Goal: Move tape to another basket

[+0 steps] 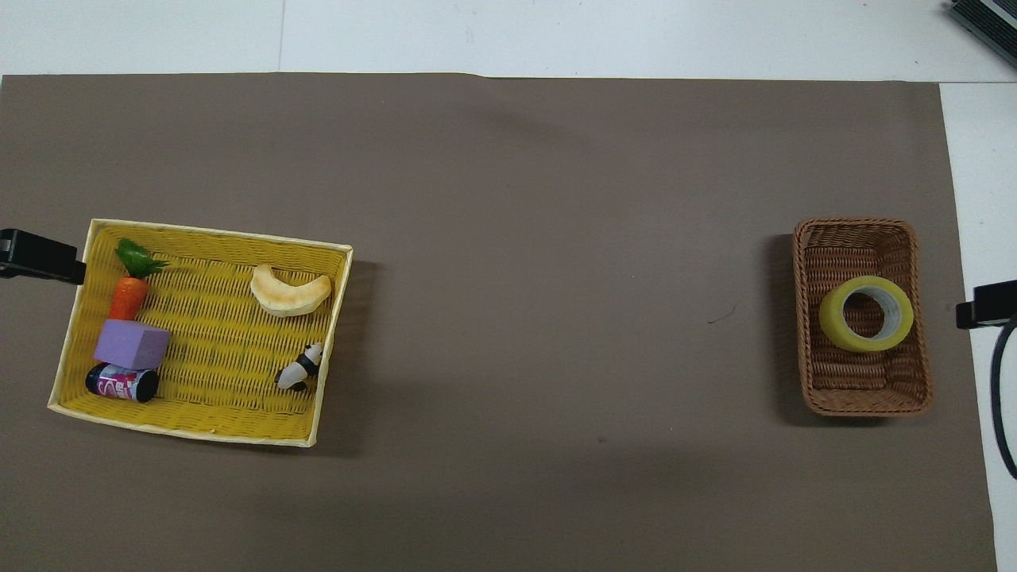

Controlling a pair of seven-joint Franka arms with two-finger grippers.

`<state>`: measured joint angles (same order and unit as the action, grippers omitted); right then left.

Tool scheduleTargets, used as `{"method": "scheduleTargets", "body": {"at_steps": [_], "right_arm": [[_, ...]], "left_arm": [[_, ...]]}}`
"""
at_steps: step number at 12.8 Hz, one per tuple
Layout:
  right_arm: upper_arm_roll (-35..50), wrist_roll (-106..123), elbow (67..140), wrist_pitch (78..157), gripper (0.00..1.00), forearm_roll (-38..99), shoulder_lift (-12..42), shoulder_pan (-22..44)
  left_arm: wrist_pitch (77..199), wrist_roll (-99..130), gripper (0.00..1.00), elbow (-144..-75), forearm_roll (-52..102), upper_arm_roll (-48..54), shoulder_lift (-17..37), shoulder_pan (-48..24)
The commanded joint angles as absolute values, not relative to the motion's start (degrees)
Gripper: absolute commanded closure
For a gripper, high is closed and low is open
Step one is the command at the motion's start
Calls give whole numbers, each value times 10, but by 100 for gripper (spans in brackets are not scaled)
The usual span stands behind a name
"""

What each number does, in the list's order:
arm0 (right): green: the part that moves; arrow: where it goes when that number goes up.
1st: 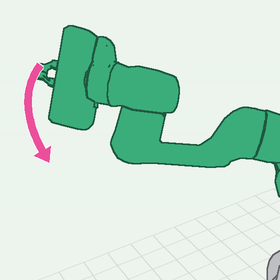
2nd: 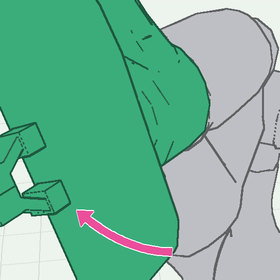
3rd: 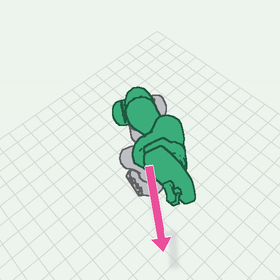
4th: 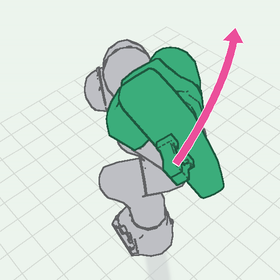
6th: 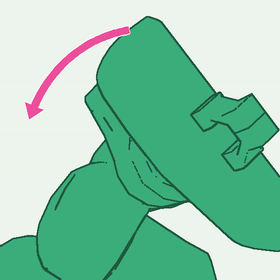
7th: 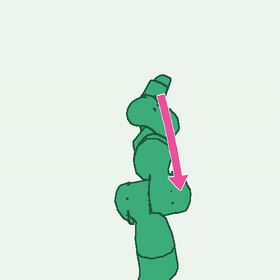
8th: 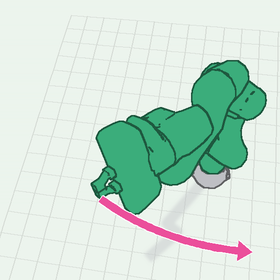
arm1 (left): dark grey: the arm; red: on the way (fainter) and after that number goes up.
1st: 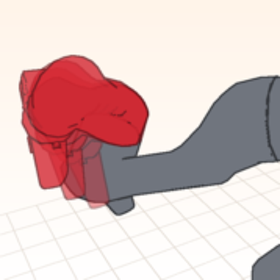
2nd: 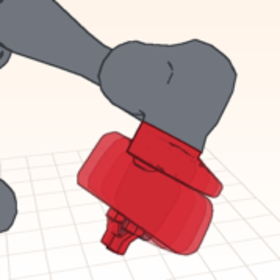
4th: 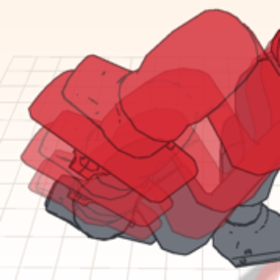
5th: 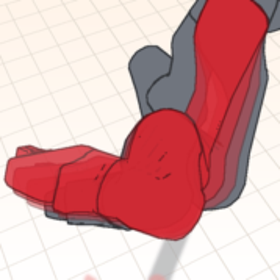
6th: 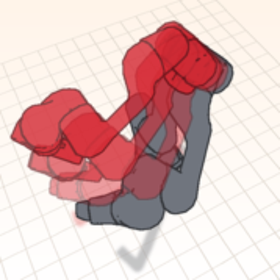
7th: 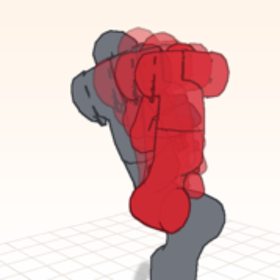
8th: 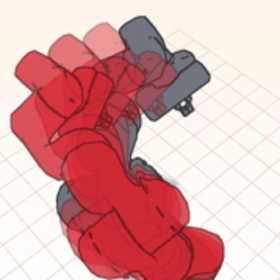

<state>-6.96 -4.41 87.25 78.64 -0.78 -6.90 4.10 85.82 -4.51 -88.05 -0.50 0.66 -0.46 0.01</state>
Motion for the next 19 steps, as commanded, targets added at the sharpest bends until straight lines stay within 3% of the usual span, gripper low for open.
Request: {"method": "scheduleTargets", "body": {"at_steps": [1,19], "right_arm": [[-66,-18,883,794,0,-25,-82,40],[-66,-8,891,809,0,-19,-83,40]], "left_arm": [[850,-54,0,-881,2,7,-11,4],[850,-54,0,-881,2,7,-11,4]]}}
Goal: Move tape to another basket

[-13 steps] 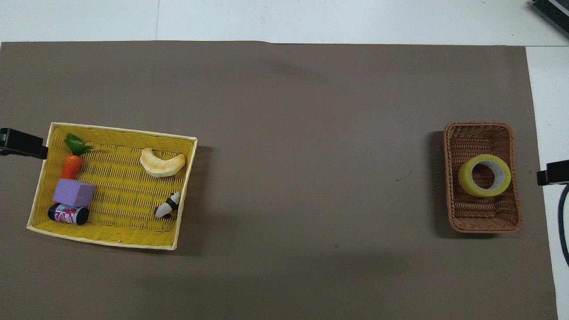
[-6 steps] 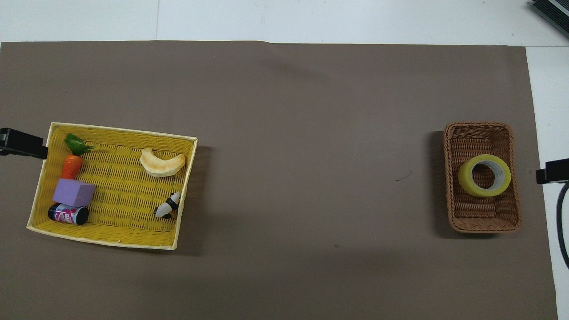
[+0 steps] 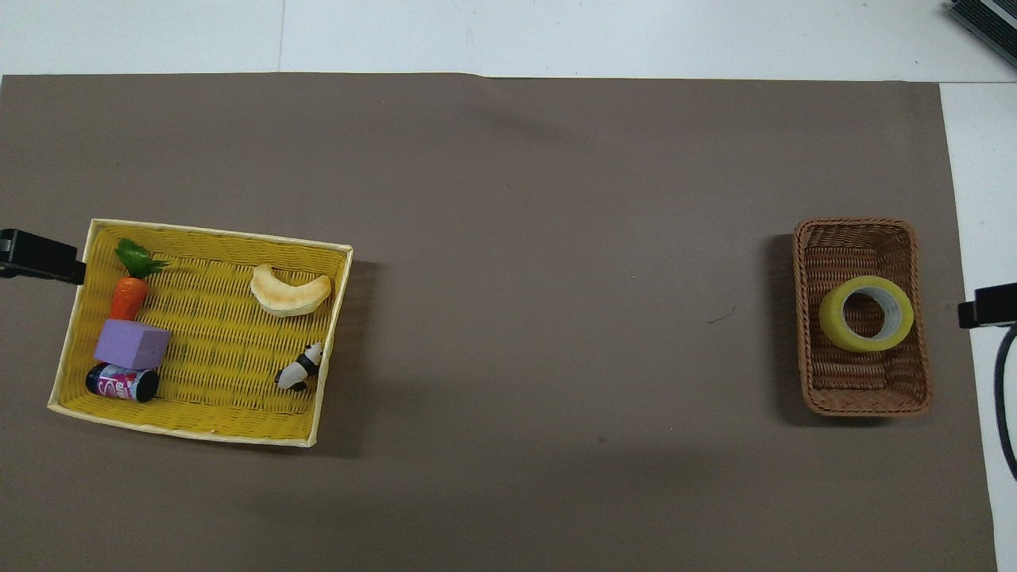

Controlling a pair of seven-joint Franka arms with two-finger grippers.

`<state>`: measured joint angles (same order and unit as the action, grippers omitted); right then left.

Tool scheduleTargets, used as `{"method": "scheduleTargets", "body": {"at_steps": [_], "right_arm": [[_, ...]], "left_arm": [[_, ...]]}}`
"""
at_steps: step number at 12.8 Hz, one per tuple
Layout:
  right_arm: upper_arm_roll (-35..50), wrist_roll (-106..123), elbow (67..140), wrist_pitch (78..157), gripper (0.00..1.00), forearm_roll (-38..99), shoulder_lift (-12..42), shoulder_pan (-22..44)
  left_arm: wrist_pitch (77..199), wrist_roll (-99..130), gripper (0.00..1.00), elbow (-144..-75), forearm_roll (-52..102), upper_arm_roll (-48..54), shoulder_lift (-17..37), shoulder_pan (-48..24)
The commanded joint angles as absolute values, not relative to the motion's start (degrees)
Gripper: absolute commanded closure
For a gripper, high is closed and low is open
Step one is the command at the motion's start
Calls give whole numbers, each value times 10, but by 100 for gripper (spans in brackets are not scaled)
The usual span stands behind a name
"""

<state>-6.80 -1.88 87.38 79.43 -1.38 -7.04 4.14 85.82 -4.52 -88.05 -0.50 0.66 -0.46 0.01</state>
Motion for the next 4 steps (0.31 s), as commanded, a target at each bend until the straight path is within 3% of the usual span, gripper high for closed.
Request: {"method": "scheduleTargets", "body": {"at_steps": [1,4], "right_arm": [[-66,-9,891,809,0,-19,-83,40],[-66,-11,892,818,0,-21,-83,40]], "left_arm": [[850,-54,0,-881,2,7,-11,4],[850,-54,0,-881,2,7,-11,4]]}}
